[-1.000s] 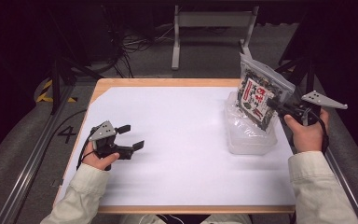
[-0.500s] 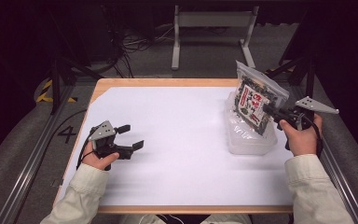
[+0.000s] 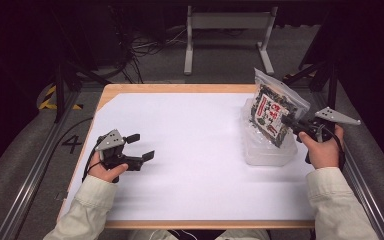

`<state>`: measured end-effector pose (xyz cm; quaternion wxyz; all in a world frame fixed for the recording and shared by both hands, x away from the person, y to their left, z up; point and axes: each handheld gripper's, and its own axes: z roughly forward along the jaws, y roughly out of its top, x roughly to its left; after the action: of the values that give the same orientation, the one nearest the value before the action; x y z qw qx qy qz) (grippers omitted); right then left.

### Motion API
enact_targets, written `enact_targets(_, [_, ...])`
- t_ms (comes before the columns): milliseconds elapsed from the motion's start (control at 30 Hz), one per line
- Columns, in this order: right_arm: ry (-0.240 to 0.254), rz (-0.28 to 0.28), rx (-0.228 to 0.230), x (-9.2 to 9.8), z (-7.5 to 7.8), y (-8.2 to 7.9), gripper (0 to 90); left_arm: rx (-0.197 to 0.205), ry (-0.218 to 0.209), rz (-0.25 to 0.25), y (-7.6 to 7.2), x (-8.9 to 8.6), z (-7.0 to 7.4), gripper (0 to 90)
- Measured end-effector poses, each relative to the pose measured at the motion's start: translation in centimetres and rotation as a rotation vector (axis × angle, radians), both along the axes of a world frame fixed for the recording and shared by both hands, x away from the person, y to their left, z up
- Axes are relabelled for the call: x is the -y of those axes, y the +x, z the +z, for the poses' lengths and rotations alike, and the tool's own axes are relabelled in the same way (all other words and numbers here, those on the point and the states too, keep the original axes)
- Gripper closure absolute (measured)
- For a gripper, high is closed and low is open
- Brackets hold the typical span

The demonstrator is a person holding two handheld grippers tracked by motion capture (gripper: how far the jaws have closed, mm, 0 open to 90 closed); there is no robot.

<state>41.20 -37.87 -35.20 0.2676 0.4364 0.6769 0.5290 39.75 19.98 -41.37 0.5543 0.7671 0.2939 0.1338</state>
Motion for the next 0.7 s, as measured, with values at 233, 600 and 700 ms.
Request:
enact_targets(233, [0.021, 0.001, 0.023, 0.4, -0.8, -0.4, 76.5, 0.006, 0.007, -0.001, 0.0, 0.0, 0.0, 12.2])
enact_targets(600, [0.061, -0.003, 0.032, 1.0, -1.7, -0.9, 76.5, 0.0, 0.004, 0.002, 0.0, -0.1, 0.0, 12.1])
enact_targets(700, [0.063, -0.004, 0.031, 1.1, -1.7, -0.8, 76.4, 0.0, 0.003, 0.003, 0.0, -0.1, 0.0, 12.1])
